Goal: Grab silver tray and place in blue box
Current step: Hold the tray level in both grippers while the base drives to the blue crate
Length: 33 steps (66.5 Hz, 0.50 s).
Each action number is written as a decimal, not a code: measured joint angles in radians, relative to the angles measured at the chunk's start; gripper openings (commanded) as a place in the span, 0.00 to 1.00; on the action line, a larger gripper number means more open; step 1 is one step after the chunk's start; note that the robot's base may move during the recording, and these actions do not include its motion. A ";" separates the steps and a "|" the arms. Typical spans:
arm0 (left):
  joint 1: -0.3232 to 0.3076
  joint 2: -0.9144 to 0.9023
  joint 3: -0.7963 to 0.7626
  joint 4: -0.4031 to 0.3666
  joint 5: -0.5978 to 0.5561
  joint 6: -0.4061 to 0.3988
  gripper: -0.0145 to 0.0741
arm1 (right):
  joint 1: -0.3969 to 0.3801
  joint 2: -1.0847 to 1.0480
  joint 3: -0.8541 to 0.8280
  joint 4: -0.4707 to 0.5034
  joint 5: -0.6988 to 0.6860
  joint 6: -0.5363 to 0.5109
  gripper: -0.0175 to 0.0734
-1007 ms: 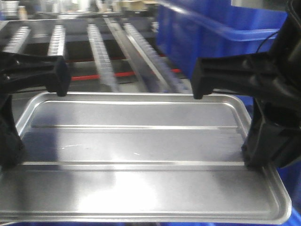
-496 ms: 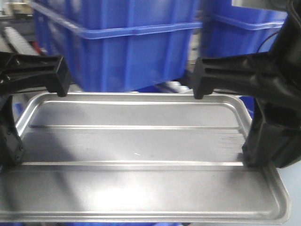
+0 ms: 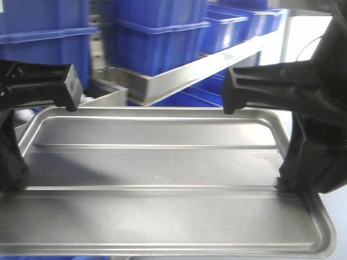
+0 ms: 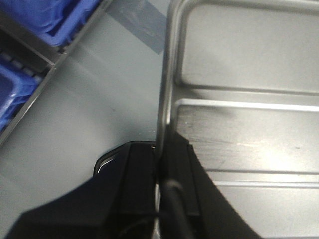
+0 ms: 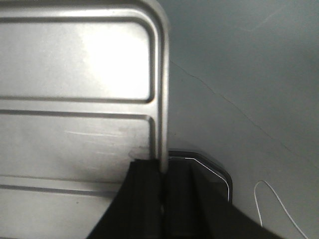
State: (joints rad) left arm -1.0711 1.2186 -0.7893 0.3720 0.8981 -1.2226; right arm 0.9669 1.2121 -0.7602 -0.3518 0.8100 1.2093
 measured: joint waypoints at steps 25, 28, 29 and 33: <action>0.000 0.000 0.000 0.000 0.000 0.000 0.15 | 0.000 0.000 0.000 0.000 0.000 0.000 0.25; 0.000 0.000 0.000 0.000 0.000 0.000 0.15 | 0.000 0.000 0.000 0.000 0.000 0.000 0.25; 0.000 0.000 0.000 0.000 0.000 0.000 0.15 | 0.000 0.000 0.000 0.000 0.000 0.000 0.25; 0.000 0.000 0.000 0.000 0.000 0.000 0.15 | 0.000 0.000 0.000 0.000 0.000 0.000 0.25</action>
State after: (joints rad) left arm -1.0711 1.2186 -0.7893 0.3720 0.8981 -1.2226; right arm 0.9669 1.2121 -0.7602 -0.3518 0.8100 1.2093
